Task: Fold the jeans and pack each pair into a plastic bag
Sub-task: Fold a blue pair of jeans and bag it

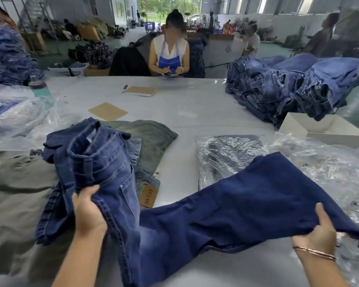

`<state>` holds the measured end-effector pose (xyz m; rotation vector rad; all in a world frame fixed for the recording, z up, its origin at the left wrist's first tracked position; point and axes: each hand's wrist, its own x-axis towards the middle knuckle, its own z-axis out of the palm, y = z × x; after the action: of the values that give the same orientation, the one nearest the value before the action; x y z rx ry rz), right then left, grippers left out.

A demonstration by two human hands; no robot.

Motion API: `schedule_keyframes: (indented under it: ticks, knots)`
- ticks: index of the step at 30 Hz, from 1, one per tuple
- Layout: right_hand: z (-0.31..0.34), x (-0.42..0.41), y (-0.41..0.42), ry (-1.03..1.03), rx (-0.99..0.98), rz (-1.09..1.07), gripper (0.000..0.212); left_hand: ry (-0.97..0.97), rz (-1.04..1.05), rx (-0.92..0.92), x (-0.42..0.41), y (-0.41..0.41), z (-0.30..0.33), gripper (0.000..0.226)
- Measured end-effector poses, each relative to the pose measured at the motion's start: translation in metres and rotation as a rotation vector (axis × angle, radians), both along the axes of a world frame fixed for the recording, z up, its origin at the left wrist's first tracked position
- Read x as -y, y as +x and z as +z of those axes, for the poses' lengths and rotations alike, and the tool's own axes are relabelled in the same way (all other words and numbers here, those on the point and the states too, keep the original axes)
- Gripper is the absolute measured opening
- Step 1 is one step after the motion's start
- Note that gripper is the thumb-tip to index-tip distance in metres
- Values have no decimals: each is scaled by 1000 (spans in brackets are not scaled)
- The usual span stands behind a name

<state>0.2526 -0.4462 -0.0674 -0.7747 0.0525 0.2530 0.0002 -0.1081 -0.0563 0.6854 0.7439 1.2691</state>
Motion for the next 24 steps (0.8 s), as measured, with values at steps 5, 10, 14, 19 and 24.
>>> schedule_keyframes:
  ticks: [5,10,14,19,24]
  knots:
    - [3,13,-2,122,-20,-17,52,156,5,-23,-13,-14,12,25]
    - [26,30,-6,57,168,119,68,411,-78,-253,-12,-9,14,16]
    - [32,35,14,-40,19,9,50,827,-360,-557,18,19,1,47]
    - [31,1,7,-96,46,127,55,1053,-1118,-1248,114,56,-110,80]
    - [27,-3,-11,-364,105,190,26,1187,-1126,-1643,140,56,-165,88]
